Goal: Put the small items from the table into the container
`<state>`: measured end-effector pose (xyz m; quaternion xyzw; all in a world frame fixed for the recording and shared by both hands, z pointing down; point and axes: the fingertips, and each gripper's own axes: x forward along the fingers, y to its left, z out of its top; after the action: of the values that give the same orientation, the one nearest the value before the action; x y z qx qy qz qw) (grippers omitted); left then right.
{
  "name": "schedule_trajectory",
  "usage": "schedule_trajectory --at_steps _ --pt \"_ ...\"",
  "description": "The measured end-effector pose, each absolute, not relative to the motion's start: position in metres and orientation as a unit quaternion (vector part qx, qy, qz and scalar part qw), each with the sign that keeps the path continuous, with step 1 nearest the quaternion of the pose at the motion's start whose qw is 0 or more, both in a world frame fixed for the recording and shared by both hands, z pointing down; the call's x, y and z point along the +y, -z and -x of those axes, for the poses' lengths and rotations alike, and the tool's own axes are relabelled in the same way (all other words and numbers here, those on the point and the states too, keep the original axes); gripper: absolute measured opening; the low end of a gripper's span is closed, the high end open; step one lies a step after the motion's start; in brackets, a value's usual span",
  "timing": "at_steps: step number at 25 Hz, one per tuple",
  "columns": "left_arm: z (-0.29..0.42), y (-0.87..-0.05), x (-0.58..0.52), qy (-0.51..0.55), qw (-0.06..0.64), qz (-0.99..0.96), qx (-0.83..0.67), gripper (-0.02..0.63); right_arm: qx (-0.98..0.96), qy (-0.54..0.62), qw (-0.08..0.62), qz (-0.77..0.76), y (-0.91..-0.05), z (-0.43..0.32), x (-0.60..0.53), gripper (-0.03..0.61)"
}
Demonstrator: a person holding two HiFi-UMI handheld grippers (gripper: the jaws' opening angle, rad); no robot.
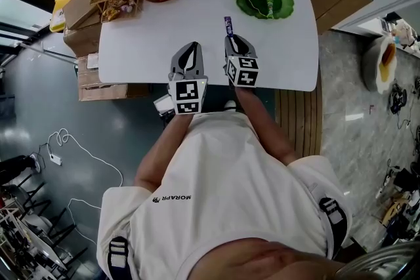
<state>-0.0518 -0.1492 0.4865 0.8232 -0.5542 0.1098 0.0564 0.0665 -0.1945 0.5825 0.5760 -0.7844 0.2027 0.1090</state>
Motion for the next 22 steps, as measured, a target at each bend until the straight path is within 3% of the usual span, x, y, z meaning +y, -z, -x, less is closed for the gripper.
schedule_trajectory --at_steps 22 --pt "0.049 -0.485 -0.145 -0.108 0.052 -0.824 -0.554 0.005 -0.74 -0.16 0.077 -0.648 -0.536 -0.158 -0.246 0.097"
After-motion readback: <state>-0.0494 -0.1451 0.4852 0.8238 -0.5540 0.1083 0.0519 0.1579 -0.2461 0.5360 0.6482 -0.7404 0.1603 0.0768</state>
